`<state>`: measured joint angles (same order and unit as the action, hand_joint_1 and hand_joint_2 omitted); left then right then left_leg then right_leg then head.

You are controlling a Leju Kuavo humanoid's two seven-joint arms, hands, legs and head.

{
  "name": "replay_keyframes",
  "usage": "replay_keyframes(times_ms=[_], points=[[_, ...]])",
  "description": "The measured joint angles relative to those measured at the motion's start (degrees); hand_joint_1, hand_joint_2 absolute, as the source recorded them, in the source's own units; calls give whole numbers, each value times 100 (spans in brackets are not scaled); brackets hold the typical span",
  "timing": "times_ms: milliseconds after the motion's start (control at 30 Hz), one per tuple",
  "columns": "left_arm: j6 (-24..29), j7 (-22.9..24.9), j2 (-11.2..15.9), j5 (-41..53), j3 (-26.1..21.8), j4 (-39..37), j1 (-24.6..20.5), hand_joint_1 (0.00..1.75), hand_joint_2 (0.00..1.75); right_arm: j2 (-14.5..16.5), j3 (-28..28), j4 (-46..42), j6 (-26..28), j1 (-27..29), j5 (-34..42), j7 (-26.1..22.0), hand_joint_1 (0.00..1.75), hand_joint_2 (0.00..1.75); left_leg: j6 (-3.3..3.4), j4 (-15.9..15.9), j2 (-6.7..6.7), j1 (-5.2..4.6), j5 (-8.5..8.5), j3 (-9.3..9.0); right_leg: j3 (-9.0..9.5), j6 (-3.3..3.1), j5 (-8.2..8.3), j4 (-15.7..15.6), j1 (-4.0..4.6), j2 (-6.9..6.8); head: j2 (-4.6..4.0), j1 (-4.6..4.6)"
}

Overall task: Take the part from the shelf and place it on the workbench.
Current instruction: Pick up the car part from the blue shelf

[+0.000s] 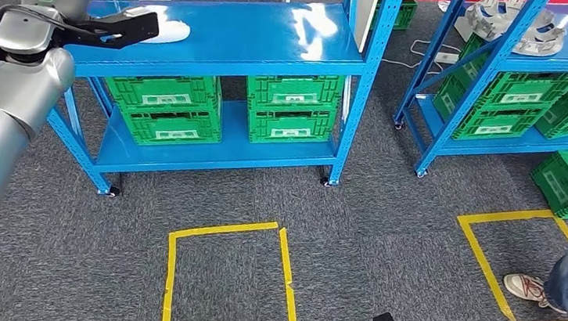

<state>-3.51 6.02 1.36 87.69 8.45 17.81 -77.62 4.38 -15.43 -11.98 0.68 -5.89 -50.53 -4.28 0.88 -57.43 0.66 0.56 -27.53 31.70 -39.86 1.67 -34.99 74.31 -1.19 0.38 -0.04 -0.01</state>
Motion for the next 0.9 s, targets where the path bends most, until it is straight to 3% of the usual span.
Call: replay_keyframes(times_ms=[33,100,167,267,333,400,467,500,533,600,633,700,800,833,900], points=[[-2,1,0,0,10,-8,12,0,0,-1,0,1,0,1,-1,0,0,0,-28,-16,4,13,-39,-32,-4,12,274,-232,-17,-5,0,1],[-3,4,-3,1,17,-17,17,0,0,7,1,4,-2,4,-2,1,0,0,-107,-79,6,32,-143,-87,184,41,820,-981,-43,-23,0,10],[-7,9,-3,2,22,-28,18,0,0,21,2,14,-7,7,-5,3,0,0,-187,-139,17,17,-210,-76,319,-3,950,-1390,-43,-29,0,26],[-12,28,3,3,26,-32,36,0,0,28,2,24,-3,20,-14,1,0,0,-277,-121,30,10,-237,-63,340,-142,860,-1413,-35,-20,0,26],[-19,66,11,4,27,-28,28,0,0,28,2,24,25,10,-31,-20,0,87,-325,-356,2,15,-353,41,401,-225,826,-1427,-48,-19,0,7],[-43,120,21,4,27,-36,31,0,0,28,2,25,52,2,-62,-36,0,175,-353,-1063,-26,14,-579,445,461,-285,782,-1438,-44,-21,0,-9],[-74,180,43,4,27,-56,88,0,0,28,2,25,55,0,-104,-30,0,175,-348,-1745,-31,12,-681,934,516,-314,732,-1438,-23,-28,0,-11],[-84,206,62,4,27,-67,124,0,0,28,2,25,50,-1,-125,-22,0,175,-327,-1823,-33,8,-578,1062,553,-321,703,-1438,-9,-33,0,-11],[-92,223,81,4,28,-74,150,0,0,28,2,25,45,-2,-139,-13,0,175,-294,-1670,-37,-1,-364,1073,598,-324,672,-1438,5,-39,0,-11],[-97,244,113,4,28,-80,164,0,0,31,2,25,38,-4,-159,6,0,175,-186,-932,-112,-55,166,839,700,-318,600,-1443,34,-64,0,-6],[-101,257,120,4,29,-81,160,0,0,33,2,26,37,-5,-163,16,0,175,-133,-587,-165,-94,326,699,734,-304,569,-1446,49,-80,0,-5],[-115,290,122,4,29,-85,159,0,0,32,2,27,34,-4,-167,33,0,175,-71,-255,-226,-157,364,555,751,-262,536,-1461,66,-134,0,2],[-147,338,115,3,31,-84,171,0,0,28,2,26,33,-7,-153,32,0,175,-33,-137,-126,-122,341,513,740,-184,478,-1451,79,-204,0,6],[-158,352,110,1,31,-82,168,0,0,27,2,25,34,-11,-149,21,0,175,-12,-105,-97,-98,344,487,681,-158,406,-1324,82,-182,0,10],[-191,389,88,-2,33,-85,171,0,0,21,2,25,39,-6,-149,-3,0,175,30,-73,-38,-74,337,452,357,-121,150,-712,76,-105,0,21]])
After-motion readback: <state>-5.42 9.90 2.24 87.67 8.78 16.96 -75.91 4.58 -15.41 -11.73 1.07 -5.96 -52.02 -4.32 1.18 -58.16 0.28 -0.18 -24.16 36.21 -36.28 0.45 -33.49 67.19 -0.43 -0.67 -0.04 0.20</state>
